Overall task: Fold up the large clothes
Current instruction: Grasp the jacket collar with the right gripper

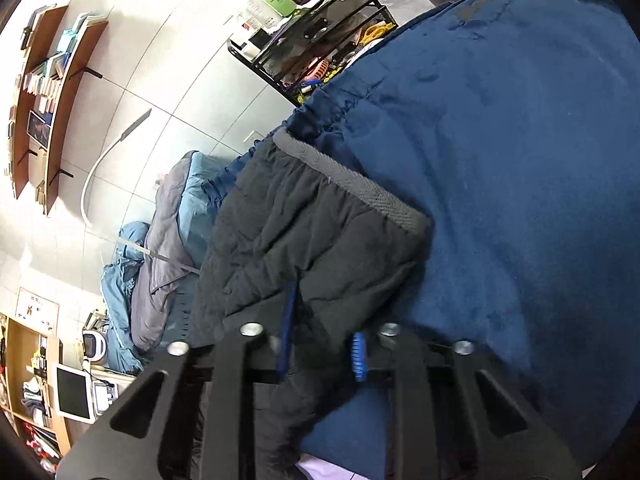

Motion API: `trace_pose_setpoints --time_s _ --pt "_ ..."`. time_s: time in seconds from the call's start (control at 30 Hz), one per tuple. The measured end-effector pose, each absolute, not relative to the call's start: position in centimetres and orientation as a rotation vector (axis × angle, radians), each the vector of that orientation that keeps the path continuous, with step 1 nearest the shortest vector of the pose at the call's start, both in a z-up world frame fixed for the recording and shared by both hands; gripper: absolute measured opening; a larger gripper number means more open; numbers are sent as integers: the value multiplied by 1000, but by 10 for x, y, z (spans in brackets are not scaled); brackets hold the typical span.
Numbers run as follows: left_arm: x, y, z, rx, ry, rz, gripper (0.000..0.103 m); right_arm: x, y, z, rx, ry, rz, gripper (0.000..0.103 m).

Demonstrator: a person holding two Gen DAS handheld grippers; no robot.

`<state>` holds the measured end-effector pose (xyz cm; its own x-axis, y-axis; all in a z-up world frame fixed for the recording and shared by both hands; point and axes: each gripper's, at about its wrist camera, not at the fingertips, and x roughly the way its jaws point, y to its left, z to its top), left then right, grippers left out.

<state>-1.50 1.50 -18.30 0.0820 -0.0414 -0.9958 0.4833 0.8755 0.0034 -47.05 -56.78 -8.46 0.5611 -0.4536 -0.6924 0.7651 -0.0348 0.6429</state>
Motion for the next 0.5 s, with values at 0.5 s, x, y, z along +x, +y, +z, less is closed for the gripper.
trace_pose_setpoints --time_s 0.5 --pt "18 34 -194 320 1438 -427 91 -276 -456 67 710 453 -552 9"
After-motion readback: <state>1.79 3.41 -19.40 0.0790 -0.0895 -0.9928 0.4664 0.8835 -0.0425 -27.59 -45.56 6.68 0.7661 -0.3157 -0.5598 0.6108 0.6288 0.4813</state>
